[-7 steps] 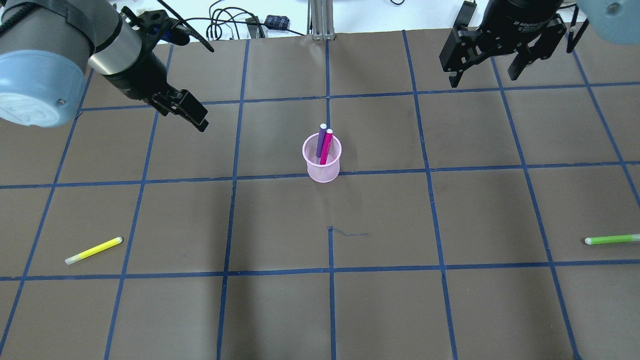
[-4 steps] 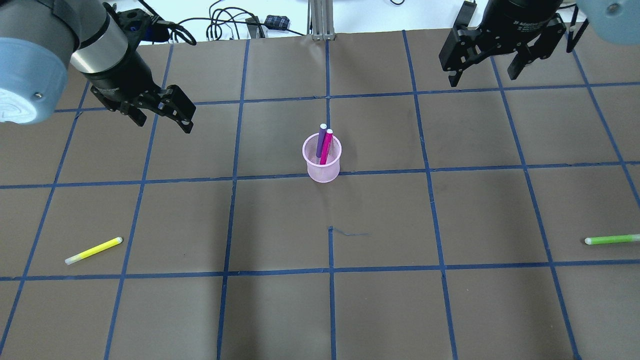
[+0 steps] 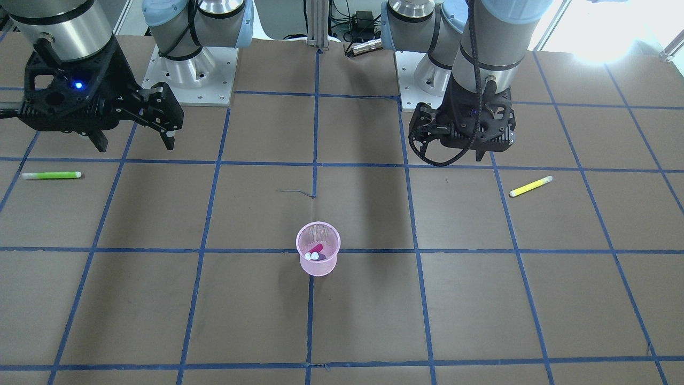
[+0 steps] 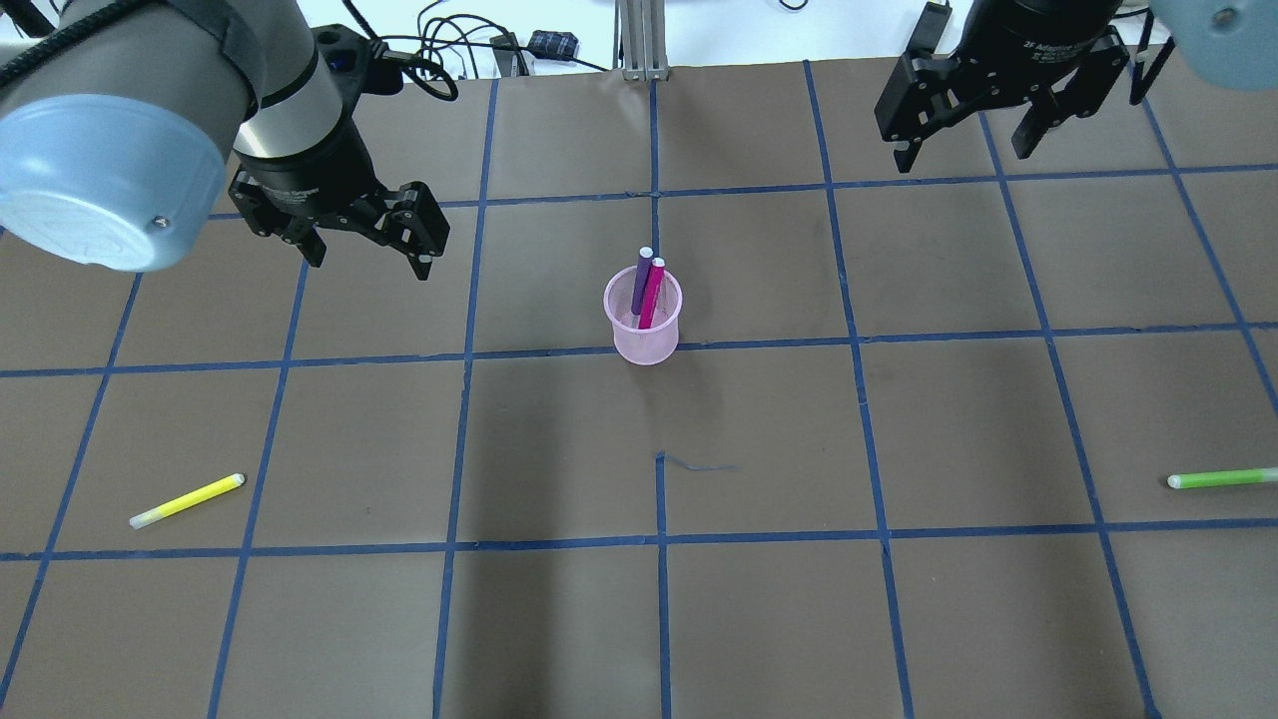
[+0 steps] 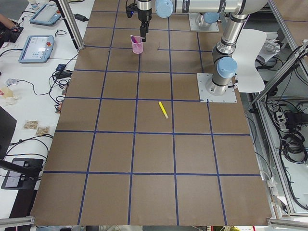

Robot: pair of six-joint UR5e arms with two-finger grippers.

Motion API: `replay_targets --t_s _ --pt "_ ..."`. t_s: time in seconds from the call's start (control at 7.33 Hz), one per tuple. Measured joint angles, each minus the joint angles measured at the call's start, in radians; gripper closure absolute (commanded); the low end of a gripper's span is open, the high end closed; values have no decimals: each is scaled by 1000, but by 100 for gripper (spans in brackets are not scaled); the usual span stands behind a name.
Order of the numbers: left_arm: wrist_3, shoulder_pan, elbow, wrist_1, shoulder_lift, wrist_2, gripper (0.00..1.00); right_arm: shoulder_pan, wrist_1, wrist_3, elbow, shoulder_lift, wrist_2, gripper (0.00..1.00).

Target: Insert purple and pink pens into pink cup

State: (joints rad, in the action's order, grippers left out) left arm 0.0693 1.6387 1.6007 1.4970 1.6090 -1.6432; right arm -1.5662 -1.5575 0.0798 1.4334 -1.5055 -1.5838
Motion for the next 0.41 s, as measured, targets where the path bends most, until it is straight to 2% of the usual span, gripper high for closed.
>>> replay_targets --t_s 0.41 --pt "-11 -29 -34 -15 -4 82 0 0 -1 1 -1 2 0 0"
